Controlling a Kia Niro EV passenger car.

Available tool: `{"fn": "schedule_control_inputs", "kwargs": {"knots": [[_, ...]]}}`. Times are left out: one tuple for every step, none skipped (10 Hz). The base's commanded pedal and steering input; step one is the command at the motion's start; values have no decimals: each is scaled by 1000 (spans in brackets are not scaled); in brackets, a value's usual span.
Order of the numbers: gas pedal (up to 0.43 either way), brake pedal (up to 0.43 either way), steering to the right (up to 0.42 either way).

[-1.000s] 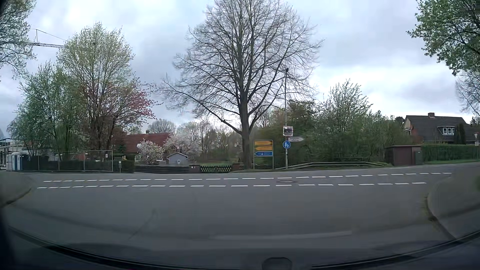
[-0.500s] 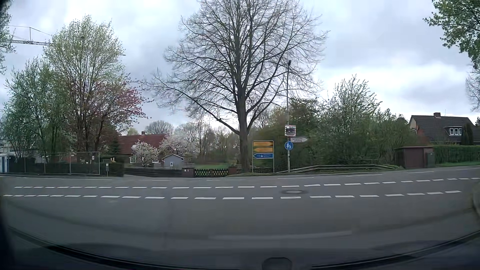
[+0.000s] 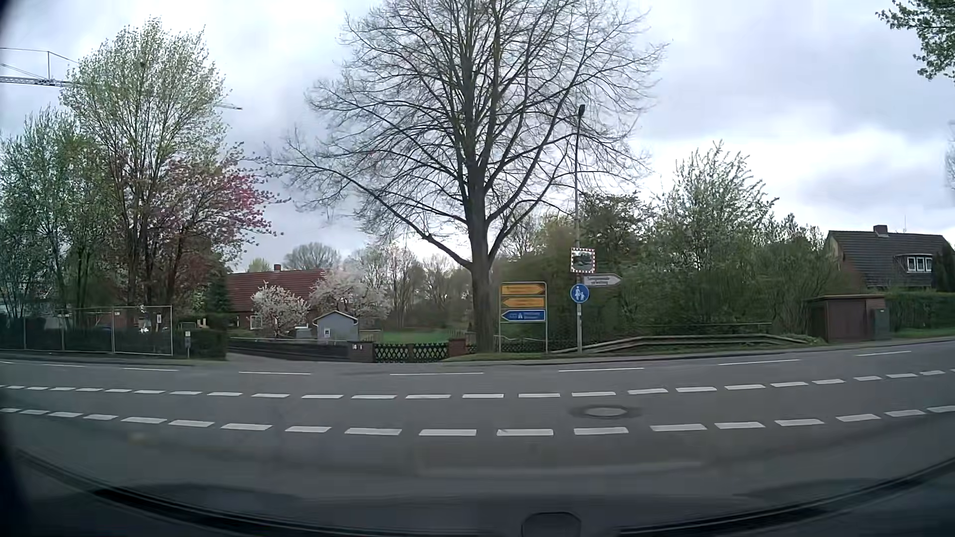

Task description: Follow the waypoints while adhering to traffic rules and regulations

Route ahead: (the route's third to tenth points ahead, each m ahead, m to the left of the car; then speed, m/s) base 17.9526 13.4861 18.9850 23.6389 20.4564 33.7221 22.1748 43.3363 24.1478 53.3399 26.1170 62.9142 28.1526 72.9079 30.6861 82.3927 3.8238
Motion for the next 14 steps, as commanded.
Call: {"fn": "schedule_control_inputs", "kwargs": {"knots": [[47,0,5],[47,0,1],[47,0,-4],[47,0,-12],[47,0,-23],[47,0,-36],[47,0,-47],[47,0,-57],[47,0,-64],[47,0,-72],[47,0,-81],[39,0,-94],[39,0,-108],[39,0,-127]]}}
